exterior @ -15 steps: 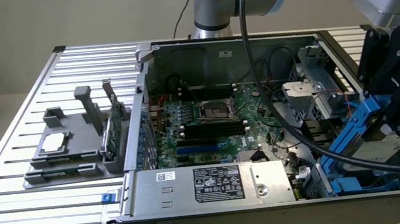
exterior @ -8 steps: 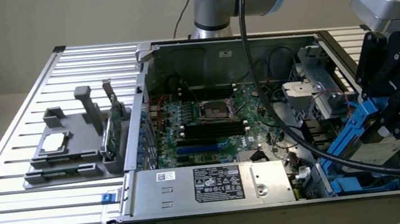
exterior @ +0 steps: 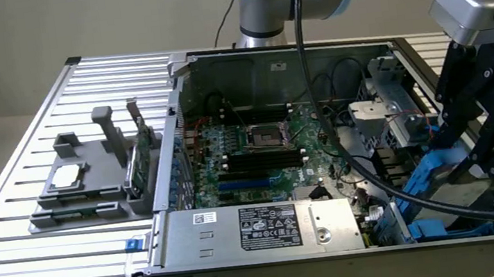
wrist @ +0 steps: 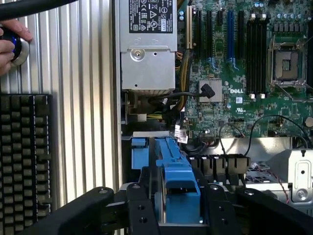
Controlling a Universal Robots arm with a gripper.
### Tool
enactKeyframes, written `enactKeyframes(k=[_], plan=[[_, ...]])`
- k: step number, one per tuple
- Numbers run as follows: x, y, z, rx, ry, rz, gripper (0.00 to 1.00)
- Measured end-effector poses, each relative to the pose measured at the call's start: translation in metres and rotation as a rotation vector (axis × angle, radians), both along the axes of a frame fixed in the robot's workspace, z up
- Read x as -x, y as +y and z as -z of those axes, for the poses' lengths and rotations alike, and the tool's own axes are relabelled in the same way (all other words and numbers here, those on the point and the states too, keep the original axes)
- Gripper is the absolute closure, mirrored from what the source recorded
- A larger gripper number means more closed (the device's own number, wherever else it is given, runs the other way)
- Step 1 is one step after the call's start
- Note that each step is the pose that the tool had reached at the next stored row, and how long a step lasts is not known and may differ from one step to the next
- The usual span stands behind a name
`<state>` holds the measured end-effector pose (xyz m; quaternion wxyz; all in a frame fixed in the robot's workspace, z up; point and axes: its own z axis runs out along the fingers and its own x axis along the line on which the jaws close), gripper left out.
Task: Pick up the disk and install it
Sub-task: 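Insert the disk into the insertion slot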
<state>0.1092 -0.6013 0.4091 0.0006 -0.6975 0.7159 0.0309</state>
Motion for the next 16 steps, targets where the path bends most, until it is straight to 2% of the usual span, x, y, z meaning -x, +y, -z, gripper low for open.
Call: enactKeyframes(k=[1,12,14,16], plan=[[0.0,0.0,0.0004,-0.0002,0.0004,0.0,0.53],[0.0,-0.0001,0.0013,-0.0003,0.0027,0.002,0.53],[0.0,0.0,-0.0001,-0.0002,0.0028,0.002,0.56],[0.0,-0.0001,-0.0009,-0.0002,0.0028,0.002,0.68]])
